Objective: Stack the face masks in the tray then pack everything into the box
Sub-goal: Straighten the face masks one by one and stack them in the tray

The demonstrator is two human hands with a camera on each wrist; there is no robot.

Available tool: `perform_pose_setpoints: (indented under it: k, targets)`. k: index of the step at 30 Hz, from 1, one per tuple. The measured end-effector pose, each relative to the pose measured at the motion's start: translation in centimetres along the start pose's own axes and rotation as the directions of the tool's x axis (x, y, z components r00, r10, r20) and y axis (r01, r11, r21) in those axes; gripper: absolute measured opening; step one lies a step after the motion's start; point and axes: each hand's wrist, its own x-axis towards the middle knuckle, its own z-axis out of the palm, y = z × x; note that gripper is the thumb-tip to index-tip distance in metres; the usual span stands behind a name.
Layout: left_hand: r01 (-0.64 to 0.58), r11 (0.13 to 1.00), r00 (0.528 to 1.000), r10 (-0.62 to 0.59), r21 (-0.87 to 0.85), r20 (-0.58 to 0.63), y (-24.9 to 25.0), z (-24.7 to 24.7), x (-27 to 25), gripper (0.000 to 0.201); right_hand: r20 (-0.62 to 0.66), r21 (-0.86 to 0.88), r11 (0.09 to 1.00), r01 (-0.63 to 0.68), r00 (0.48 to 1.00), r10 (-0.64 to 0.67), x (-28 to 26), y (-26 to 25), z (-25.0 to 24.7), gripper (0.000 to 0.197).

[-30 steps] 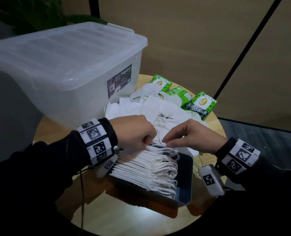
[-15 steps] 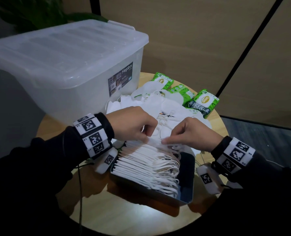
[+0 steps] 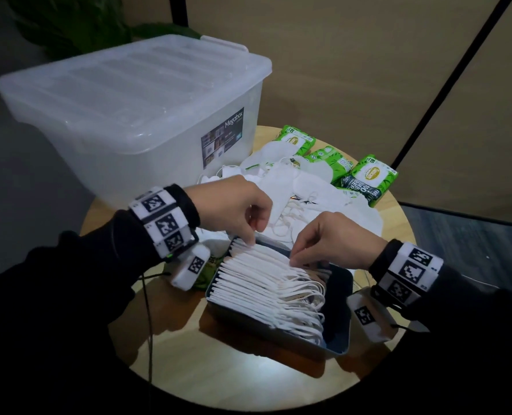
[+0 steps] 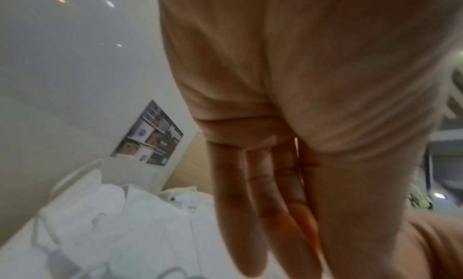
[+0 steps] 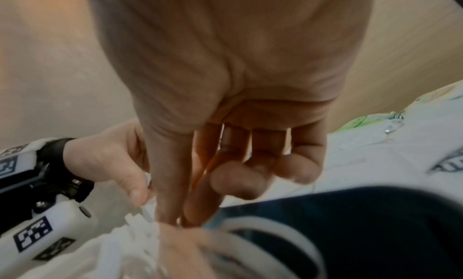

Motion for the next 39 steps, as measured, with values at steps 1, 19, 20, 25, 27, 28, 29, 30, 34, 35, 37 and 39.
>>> perform_pose_setpoints:
  k: [1, 19, 20, 25, 27, 28, 29, 30, 34, 35, 37, 39]
  targets:
    - [0.023, 0.999, 0.999, -0.023, -0.027, -0.022, -0.3, -0.5, -0.5, 0.018, 0.016, -0.035, 0.999, 0.002, 1.000, -0.001, 0.0, 0.1, 0.0, 0.005]
    - [0.294, 0.955, 0.934, -0.280, -0.032, 0.221, -3.3, 2.7, -5.2, 0.039, 0.126, -0.260, 0.950, 0.172, 0.982, -0.144, 2.0, -3.2, 1.4, 0.013]
    - [0.285, 0.958, 0.934, -0.273, -0.017, 0.231, -3.2, 3.0, -5.2, 0.040, 0.131, -0.253, 0.951, 0.175, 0.981, -0.145, 2.0, -3.3, 1.4, 0.014]
    - [0.251, 0.967, 0.955, -0.239, -0.052, 0.178, -3.6, 2.7, -5.3, 0.032, -0.002, 0.284, 0.955, -0.082, 0.996, 0.086, 0.5, -3.5, 0.0, 0.011]
    - [0.250, 0.965, 0.958, -0.235, -0.074, 0.166, -3.4, 2.4, -5.4, 0.041, -0.053, 0.566, 0.804, -0.183, 0.965, 0.257, -0.8, -3.4, -0.8, 0.015]
    - [0.240, 0.969, 0.961, -0.229, -0.053, 0.156, -3.1, 2.3, -5.4, 0.054, -0.094, 0.654, 0.730, -0.198, 0.936, 0.339, -1.4, -3.2, -1.0, 0.015]
    - [0.215, 0.976, 0.968, -0.211, -0.017, 0.138, -2.8, 2.2, -5.5, 0.068, -0.127, 0.716, 0.666, -0.208, 0.900, 0.417, -2.1, -3.1, -1.1, 0.014]
    - [0.178, 0.984, 0.978, -0.180, 0.022, 0.108, -2.5, 2.1, -5.6, 0.081, -0.141, 0.765, 0.607, -0.216, 0.863, 0.485, -2.7, -2.8, -1.1, 0.014]
    - [-0.048, 0.996, 0.998, 0.046, 0.071, 0.032, -1.4, 2.8, -6.0, 0.112, -0.104, 0.926, 0.340, -0.166, 0.753, 0.650, -5.5, -2.8, 1.6, 0.020]
    - [-0.097, 0.992, 0.995, 0.094, 0.076, 0.032, -1.1, 3.2, -5.9, 0.116, -0.110, 0.951, 0.286, -0.122, 0.727, 0.677, -6.2, -3.2, 2.8, 0.022]
    - [-0.157, 0.981, 0.987, 0.153, 0.116, 0.044, -0.4, 4.6, -5.8, 0.121, -0.124, 0.975, 0.217, -0.043, 0.705, 0.698, -7.4, -4.1, 5.5, 0.025]
    - [-0.171, 0.972, 0.985, 0.164, 0.159, 0.054, 0.0, 6.1, -5.5, 0.122, -0.115, 0.983, 0.181, -0.018, 0.709, 0.696, -8.2, -5.4, 7.6, 0.023]
